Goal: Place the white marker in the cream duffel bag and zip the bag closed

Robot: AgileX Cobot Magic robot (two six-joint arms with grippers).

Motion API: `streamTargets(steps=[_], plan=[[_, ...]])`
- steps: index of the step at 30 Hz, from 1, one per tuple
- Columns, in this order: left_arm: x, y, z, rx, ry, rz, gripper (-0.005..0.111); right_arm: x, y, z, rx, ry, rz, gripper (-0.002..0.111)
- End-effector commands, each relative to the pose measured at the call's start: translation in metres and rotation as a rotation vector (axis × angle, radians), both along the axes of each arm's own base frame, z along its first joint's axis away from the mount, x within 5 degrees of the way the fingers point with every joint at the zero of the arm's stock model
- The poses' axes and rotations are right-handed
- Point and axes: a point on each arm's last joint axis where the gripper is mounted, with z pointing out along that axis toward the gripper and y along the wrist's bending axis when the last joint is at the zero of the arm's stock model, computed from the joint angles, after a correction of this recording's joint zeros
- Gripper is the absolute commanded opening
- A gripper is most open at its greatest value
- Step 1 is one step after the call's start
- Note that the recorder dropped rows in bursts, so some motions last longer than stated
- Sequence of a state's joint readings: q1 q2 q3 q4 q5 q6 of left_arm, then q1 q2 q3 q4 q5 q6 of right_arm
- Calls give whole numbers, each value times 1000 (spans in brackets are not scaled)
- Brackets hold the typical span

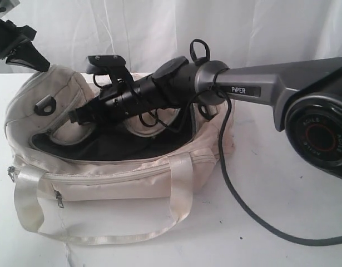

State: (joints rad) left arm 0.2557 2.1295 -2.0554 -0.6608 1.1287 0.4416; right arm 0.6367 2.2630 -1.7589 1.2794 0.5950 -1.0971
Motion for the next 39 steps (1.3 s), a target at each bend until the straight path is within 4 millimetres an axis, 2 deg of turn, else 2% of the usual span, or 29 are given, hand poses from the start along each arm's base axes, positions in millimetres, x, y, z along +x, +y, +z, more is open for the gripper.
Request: streamTargets(steps=[1, 5, 6, 9, 11, 14, 16, 22, 26, 30, 35, 39], plan=[[-8, -4, 1, -26, 60, -61, 0, 8, 1, 30, 50, -123, -46, 0], [-7, -3, -4, -29, 71, -61, 0, 16, -1, 30, 69, -80, -157, 0], [-7, -3, -4, -29, 71, -61, 0, 13, 0, 29, 77, -55, -128, 0], [-6, -3, -5, -27, 72, -62, 0, -10, 9, 38, 115, 36, 142, 0], [-6, -3, -5, -27, 72, -62, 0, -23, 12, 43, 127, 94, 255, 0], [-6, -3, -5, -27, 72, -62, 0, -22, 15, 45, 151, 239, 183, 0], [-6, -3, -5, -27, 72, -62, 0, -20, 18, 40, 144, 274, 165, 0], [-7, -1, -7, 4, 82, -60, 0, -21, 25, 21, 35, 254, 180, 1], [-7, -1, -7, 5, 83, -60, 0, -36, 37, 6, -89, 182, 239, 15], [-7, -1, -7, 5, 83, -60, 0, -41, 54, 2, -132, 61, 207, 29], [-7, 0, -7, 17, 86, -60, 0, -44, 67, 2, -123, -17, 155, 29], [-7, 0, -7, 17, 86, -60, 0, -42, 68, -11, -168, -52, 149, 29]])
